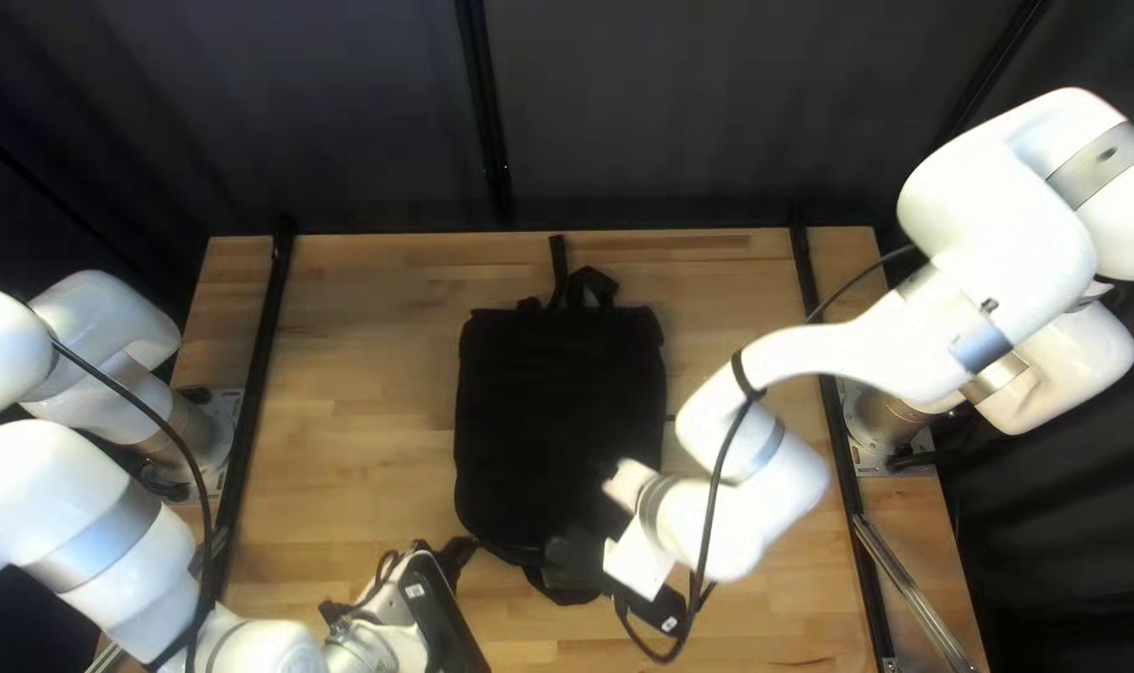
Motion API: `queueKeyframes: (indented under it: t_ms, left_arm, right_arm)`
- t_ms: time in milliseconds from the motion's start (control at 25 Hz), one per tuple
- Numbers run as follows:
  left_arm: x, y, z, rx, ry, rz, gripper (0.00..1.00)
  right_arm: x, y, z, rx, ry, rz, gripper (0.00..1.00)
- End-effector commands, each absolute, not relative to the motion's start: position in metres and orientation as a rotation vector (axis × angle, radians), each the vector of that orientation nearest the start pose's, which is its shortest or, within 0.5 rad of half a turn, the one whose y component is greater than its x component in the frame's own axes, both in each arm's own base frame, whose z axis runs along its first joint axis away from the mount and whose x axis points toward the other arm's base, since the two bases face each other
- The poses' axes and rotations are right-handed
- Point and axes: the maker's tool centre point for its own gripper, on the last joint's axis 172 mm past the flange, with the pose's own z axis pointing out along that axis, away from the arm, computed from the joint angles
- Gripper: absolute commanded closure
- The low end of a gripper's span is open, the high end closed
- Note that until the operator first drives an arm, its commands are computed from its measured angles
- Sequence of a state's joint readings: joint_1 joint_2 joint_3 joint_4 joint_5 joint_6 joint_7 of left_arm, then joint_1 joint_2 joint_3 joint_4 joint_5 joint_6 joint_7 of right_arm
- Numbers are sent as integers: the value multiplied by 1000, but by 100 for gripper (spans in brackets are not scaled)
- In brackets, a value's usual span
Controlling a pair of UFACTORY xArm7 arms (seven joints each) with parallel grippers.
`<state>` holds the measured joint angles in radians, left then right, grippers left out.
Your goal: Remove a lunch box from a kids backpack
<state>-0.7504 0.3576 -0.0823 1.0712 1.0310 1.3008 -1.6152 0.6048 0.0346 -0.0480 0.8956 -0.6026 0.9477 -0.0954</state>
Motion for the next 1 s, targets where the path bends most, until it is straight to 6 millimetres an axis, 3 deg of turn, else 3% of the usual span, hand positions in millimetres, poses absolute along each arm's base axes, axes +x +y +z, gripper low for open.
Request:
queueKeyframes:
  t_ms: [40,280,640,720,760,800,840,1000]
  left_arm:
    - [443,-182,121,-2247,-206,-770,100]
    - [444,-183,120,-2238,-201,-782,100]
    - [444,-181,121,-2218,-190,-804,100]
    - [445,-182,121,-2215,-185,-808,100]
    - [446,-182,122,-2213,-181,-811,100]
    - [446,-183,122,-2212,-179,-812,100]
    - [446,-183,122,-2211,-177,-813,100]
    - [445,-182,122,-2210,-177,-813,100]
  right_arm:
    - [444,181,129,-3168,-1858,-120,0]
    - [453,193,121,-3200,-1914,-190,0]
    - [470,189,101,-3271,-1884,-289,0]
    - [472,187,98,-3280,-1875,-294,12]
    - [472,186,97,-3285,-1871,-294,85]
    - [472,185,97,-3288,-1868,-294,85]
    - [473,184,98,-3294,-1863,-295,100]
    - [475,183,100,-3303,-1851,-297,100]
